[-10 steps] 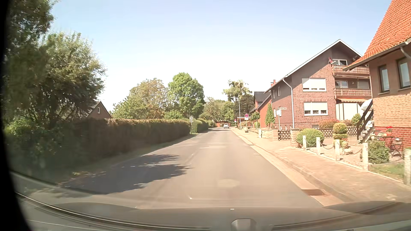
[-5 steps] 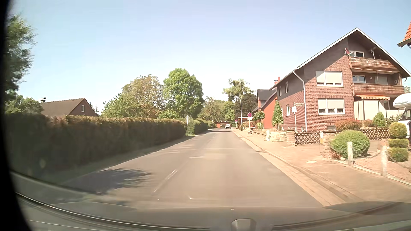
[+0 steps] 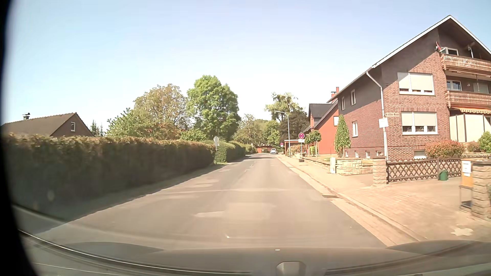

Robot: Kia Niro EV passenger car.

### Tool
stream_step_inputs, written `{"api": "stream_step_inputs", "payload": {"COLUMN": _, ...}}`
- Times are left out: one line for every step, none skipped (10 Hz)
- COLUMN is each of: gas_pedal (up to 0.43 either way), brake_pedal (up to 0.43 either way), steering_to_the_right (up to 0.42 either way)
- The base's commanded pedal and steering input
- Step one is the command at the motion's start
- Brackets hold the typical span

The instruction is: Follow the waypoints while adhering to traffic rules and regulations

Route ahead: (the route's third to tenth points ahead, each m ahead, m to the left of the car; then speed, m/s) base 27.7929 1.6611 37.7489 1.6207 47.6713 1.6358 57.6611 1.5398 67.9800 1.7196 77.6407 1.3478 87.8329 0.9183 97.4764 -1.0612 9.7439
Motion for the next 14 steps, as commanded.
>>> {"api": "stream_step_inputs", "payload": {"gas_pedal": 0.130, "brake_pedal": 0.006, "steering_to_the_right": 0.005}}
{"api": "stream_step_inputs", "payload": {"gas_pedal": 0.130, "brake_pedal": 0.006, "steering_to_the_right": 0.005}}
{"api": "stream_step_inputs", "payload": {"gas_pedal": 0.130, "brake_pedal": 0.006, "steering_to_the_right": 0.005}}
{"api": "stream_step_inputs", "payload": {"gas_pedal": 0.130, "brake_pedal": 0.006, "steering_to_the_right": 0.005}}
{"api": "stream_step_inputs", "payload": {"gas_pedal": 0.130, "brake_pedal": 0.006, "steering_to_the_right": 0.002}}
{"api": "stream_step_inputs", "payload": {"gas_pedal": 0.130, "brake_pedal": 0.006, "steering_to_the_right": -0.003}}
{"api": "stream_step_inputs", "payload": {"gas_pedal": 0.130, "brake_pedal": 0.006, "steering_to_the_right": -0.003}}
{"api": "stream_step_inputs", "payload": {"gas_pedal": 0.130, "brake_pedal": 0.006, "steering_to_the_right": -0.003}}
{"api": "stream_step_inputs", "payload": {"gas_pedal": 0.130, "brake_pedal": 0.006, "steering_to_the_right": -0.003}}
{"api": "stream_step_inputs", "payload": {"gas_pedal": 0.130, "brake_pedal": 0.006, "steering_to_the_right": -0.003}}
{"api": "stream_step_inputs", "payload": {"gas_pedal": 0.130, "brake_pedal": 0.006, "steering_to_the_right": -0.003}}
{"api": "stream_step_inputs", "payload": {"gas_pedal": 0.130, "brake_pedal": 0.006, "steering_to_the_right": -0.003}}
{"api": "stream_step_inputs", "payload": {"gas_pedal": 0.130, "brake_pedal": 0.006, "steering_to_the_right": -0.003}}
{"api": "stream_step_inputs", "payload": {"gas_pedal": 0.130, "brake_pedal": 0.006, "steering_to_the_right": -0.003}}
